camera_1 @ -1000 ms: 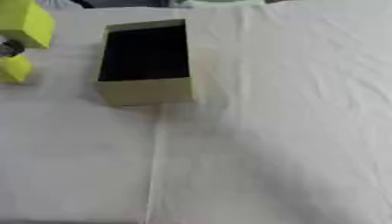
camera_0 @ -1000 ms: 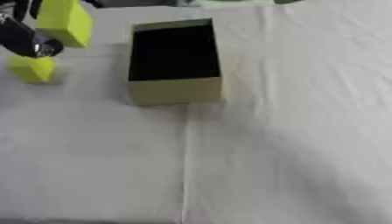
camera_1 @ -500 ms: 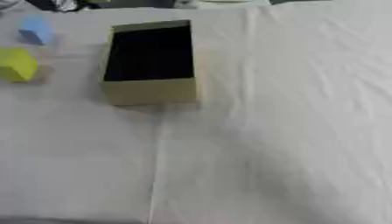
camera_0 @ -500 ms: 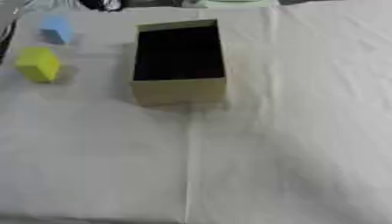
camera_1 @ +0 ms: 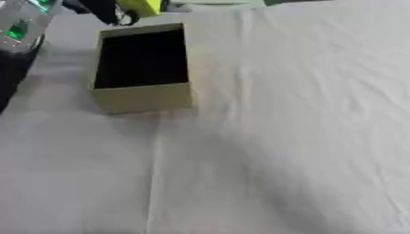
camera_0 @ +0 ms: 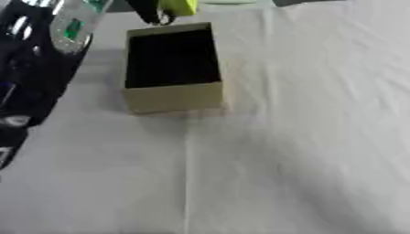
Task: Pick up objects on the table and place them in the box.
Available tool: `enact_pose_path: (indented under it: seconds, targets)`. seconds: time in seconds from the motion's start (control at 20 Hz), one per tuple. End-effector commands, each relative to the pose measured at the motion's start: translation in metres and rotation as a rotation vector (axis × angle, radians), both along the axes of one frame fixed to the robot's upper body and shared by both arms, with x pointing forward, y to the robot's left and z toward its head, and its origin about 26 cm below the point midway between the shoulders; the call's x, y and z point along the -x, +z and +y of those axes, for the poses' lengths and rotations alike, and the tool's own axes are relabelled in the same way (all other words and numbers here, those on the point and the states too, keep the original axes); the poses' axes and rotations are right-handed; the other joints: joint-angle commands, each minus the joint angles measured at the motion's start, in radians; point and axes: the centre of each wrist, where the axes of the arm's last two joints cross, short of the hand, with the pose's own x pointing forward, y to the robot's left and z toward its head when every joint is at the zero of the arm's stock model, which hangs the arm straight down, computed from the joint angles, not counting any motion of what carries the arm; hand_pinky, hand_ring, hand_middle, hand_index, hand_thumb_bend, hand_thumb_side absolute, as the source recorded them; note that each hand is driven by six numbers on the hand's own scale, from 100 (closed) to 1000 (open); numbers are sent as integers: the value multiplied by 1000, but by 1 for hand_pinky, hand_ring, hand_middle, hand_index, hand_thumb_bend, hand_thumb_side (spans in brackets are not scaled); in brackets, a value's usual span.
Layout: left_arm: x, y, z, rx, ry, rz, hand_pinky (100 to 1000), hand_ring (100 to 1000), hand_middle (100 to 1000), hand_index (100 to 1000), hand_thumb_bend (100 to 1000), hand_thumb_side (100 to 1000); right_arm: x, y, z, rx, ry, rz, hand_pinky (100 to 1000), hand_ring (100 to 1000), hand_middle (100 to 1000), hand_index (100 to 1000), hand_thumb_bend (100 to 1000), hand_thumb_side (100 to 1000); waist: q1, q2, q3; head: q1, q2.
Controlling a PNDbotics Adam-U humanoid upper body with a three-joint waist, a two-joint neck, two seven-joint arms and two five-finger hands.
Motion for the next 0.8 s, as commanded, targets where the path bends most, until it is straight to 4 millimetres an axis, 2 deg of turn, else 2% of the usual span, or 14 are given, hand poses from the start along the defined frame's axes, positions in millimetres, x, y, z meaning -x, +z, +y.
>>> enact_pose_path:
  seconds: [0.05, 0.25, 0.3, 0.35, 0.8]
  targets:
    - [-4, 5, -3, -18, -9, -13, 100, 368, 365, 540, 100, 172, 5, 9, 0, 6, 4, -43, 815, 769, 529, 873, 100, 868, -2, -21, -1, -2, 5]
    - [-9, -2, -7, -29, -31, 14, 105, 375, 371, 545, 115, 196, 5, 10, 1, 5, 7, -47, 815, 768, 529, 873, 100, 868, 1, -20, -4, -7, 5]
    - [-10, -4, -7, -33, -35, 23, 118, 384, 377, 551, 185, 176, 5, 10, 1, 5, 7, -48, 815, 768, 530, 873, 100, 877, 1, -19, -5, -8, 5]
    - [-11, -6, -7, -38, -37, 32, 122, 387, 381, 553, 153, 213, 5, 10, 1, 4, 8, -49, 815, 768, 530, 873, 100, 869, 2, -19, -7, -9, 5]
    - [-21, -24, -5, -108, -25, 101, 190, 435, 423, 583, 249, 257, 5, 8, 0, -4, 3, -47, 814, 767, 530, 873, 100, 871, 9, -20, -14, -8, 5]
